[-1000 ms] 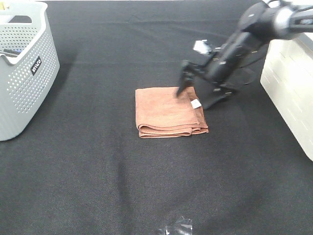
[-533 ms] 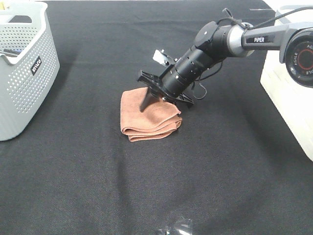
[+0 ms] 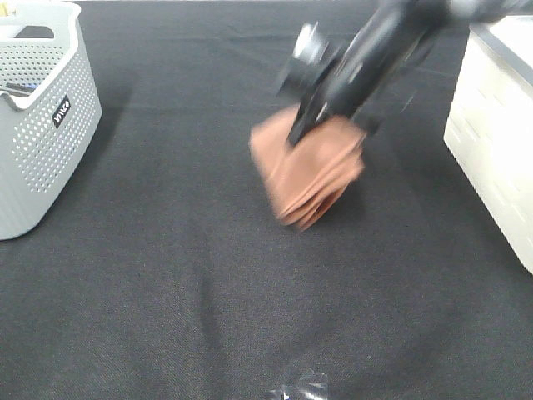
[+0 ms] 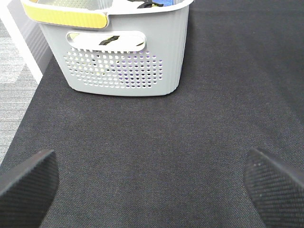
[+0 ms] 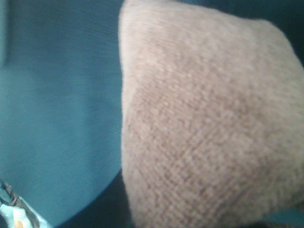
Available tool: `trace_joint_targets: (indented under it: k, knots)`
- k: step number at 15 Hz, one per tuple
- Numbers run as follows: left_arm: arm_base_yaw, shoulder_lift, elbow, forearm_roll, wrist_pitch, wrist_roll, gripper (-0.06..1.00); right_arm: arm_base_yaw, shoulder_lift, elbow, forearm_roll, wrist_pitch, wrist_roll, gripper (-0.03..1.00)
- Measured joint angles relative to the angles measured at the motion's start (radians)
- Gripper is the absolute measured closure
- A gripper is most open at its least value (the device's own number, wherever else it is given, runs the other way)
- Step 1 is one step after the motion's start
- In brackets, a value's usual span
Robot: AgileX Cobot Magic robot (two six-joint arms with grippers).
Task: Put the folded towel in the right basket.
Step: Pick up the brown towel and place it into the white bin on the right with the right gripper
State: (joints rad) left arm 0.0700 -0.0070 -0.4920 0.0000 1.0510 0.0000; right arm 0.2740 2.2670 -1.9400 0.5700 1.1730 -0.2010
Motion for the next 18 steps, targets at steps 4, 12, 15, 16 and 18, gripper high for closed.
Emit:
trace_joint_targets:
  k: [4, 12, 15, 16, 18]
  knots:
    - [0.0, 0.0, 0.0, 0.0, 0.0, 0.0, -0.05, -0.181, -0.361, -0.02, -0.039, 0.037, -0.001, 0.81]
    - [0.0, 0.0, 0.0, 0.0, 0.0, 0.0, -0.05, -0.492, -0.48, 0.034, -0.52, 0.028, 0.044, 0.81]
    - [0.0, 0.0, 0.0, 0.0, 0.0, 0.0, -0.05, -0.491, -0.365, 0.047, -0.551, -0.014, 0.052, 0.77]
    - [0.0, 0.0, 0.0, 0.0, 0.0, 0.0, -0.05, -0.491, -0.33, 0.047, -0.593, -0.015, 0.068, 0.63]
    - [0.0, 0.0, 0.0, 0.0, 0.0, 0.0, -0.05, -0.491, -0.274, 0.047, -0.633, -0.003, 0.116, 0.19]
